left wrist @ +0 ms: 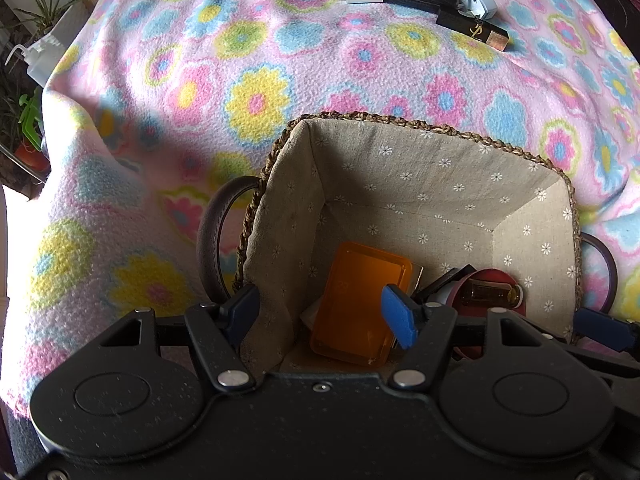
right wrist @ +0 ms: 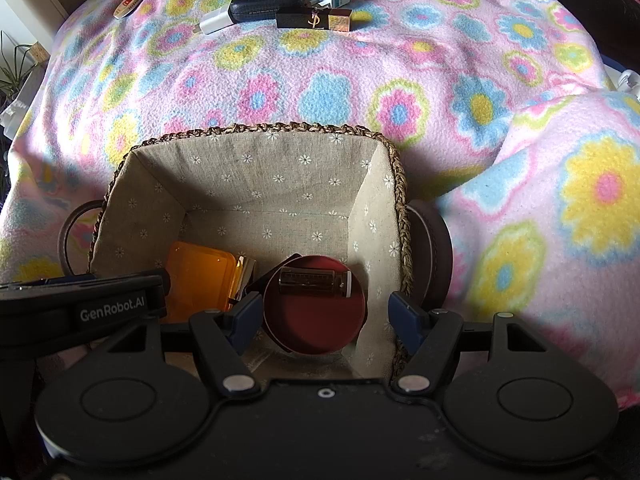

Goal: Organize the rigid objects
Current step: 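Withdraw both tools from the basket toward the remaining items, then grasp the white plug with the left tool while the right tool grasps the black-gold lipstick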

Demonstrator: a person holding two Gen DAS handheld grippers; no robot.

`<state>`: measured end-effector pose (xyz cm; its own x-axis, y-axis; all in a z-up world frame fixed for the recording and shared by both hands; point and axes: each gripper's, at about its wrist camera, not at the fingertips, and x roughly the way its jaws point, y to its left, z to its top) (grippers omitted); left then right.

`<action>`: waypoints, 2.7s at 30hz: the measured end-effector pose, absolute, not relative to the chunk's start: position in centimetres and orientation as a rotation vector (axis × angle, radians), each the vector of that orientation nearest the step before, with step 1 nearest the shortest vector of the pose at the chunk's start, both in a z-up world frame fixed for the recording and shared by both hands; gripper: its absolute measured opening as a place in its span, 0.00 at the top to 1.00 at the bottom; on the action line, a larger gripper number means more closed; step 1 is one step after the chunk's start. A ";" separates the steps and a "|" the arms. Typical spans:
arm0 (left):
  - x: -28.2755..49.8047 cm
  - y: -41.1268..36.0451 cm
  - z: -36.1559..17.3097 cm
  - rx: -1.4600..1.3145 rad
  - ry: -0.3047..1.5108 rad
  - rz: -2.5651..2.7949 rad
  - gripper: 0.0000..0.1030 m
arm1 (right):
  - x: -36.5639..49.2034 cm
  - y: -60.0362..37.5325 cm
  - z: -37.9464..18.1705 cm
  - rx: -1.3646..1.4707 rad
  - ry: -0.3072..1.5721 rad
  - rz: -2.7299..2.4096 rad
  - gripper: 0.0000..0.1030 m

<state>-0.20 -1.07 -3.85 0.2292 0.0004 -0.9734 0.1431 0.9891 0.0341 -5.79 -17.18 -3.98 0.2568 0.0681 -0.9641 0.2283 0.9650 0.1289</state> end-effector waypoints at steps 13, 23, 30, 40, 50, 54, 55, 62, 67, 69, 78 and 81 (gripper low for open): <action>-0.2 -0.9 -3.9 0.117 1.333 -0.099 0.38 | -5.8 -17.3 -3.9 0.265 1.309 -0.110 0.32; 0.6 0.1 -1.4 0.053 1.229 -0.107 0.33 | -5.4 -17.8 -1.3 0.249 1.187 -0.137 0.18; 3.6 0.6 -0.6 0.072 1.187 -0.102 0.31 | -3.0 -18.8 -1.2 0.222 1.150 -0.162 0.15; 7.8 0.5 0.2 0.094 1.142 -0.108 0.30 | 0.9 -20.7 -1.8 0.206 1.091 -0.217 0.12; 10.3 -0.3 0.3 0.137 1.108 -0.136 0.29 | 3.4 -20.4 -1.5 0.159 0.925 -0.201 0.01; 11.0 -0.7 0.1 0.155 1.098 -0.150 0.29 | 4.5 -19.9 -1.7 0.143 0.904 -0.177 0.01; 11.2 -0.8 0.1 0.159 1.094 -0.152 0.29 | 5.0 -19.8 -2.0 0.145 0.919 -0.173 0.01; 13.4 -0.9 -0.4 0.139 1.087 -0.157 0.29 | 8.5 -19.5 -3.4 0.215 0.940 -0.157 0.05; 15.3 -0.3 -0.9 0.127 1.092 -0.147 0.29 | 12.0 -19.7 -4.5 0.273 0.948 -0.169 0.11; 15.9 -0.1 -1.1 0.126 1.091 -0.143 0.29 | 13.4 -20.0 -5.1 0.304 0.956 -0.176 0.11; 19.1 -0.5 -1.7 0.102 1.084 -0.184 0.21 | 17.9 -20.1 -6.9 0.283 0.988 -0.196 0.64; 20.1 -1.9 -2.5 0.111 1.086 -0.231 0.19 | 18.0 -21.2 -6.8 0.298 0.995 -0.172 0.80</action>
